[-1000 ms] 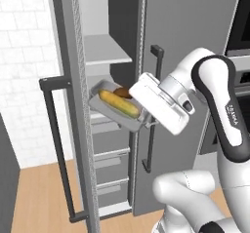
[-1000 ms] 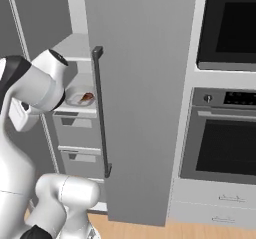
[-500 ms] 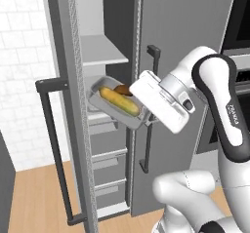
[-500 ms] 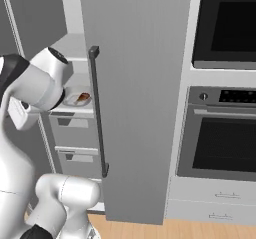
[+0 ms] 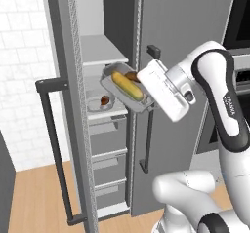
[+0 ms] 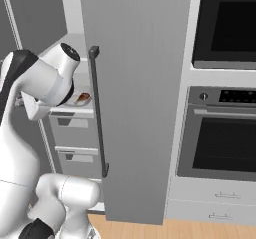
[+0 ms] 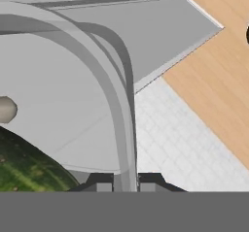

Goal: Take the meat container that has the chicken drumstick and place it on the second highest rack of the freezer. Then take the vegetable container that has the mushroom and cucumber and place it on the highest rack of the freezer.

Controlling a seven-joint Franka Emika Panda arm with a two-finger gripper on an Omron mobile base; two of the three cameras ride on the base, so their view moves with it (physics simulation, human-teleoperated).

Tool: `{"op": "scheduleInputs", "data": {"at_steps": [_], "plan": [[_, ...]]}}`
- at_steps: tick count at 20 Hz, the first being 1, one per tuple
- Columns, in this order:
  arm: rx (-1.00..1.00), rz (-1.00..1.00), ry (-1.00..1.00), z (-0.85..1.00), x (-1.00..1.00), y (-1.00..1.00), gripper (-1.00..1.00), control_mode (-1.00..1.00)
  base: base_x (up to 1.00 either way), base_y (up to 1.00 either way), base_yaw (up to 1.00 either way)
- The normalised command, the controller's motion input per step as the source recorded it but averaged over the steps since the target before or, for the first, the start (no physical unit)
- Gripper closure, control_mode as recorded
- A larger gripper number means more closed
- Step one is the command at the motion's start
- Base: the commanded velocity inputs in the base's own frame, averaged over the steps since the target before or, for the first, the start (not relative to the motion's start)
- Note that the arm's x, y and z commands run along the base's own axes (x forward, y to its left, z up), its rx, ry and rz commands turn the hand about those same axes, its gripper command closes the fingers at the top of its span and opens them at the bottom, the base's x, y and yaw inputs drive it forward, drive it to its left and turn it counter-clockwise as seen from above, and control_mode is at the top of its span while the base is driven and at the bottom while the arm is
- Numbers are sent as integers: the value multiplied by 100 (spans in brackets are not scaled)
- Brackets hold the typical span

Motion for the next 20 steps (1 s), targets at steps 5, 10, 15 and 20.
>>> {"op": "scheduleInputs", "data": {"at_steps": [5, 10, 15, 20], "plan": [[0, -7, 0, 23, 84, -5, 100, -100, 0, 0, 0], [0, 0, 0, 6, 15, 1, 100, -100, 0, 0, 0], [0, 0, 0, -2, 15, 0, 100, -100, 0, 0, 0], [0, -1, 0, -2, 12, 0, 100, 100, 55, 0, -7]]}}
